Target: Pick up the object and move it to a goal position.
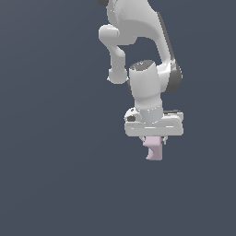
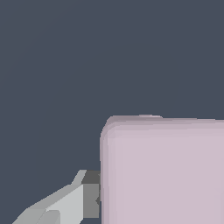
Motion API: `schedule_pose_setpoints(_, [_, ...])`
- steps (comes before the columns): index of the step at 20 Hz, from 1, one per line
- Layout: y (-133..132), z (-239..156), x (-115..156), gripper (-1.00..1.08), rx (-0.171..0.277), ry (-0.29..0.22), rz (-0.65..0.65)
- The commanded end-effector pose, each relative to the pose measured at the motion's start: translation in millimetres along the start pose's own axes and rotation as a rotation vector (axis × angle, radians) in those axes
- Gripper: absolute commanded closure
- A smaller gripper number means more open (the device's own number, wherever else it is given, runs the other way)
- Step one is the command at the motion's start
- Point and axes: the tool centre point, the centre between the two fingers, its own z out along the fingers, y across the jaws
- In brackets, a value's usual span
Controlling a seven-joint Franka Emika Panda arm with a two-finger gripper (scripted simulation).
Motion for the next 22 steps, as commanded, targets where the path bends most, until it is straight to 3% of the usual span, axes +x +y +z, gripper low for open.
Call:
schedule_pose_setpoints(1, [-12, -10, 13, 1.08, 0.045, 0.031, -0.030])
schedule_pose_setpoints(22, [-94, -103, 84, 1.08, 0.371, 0.236, -0.243])
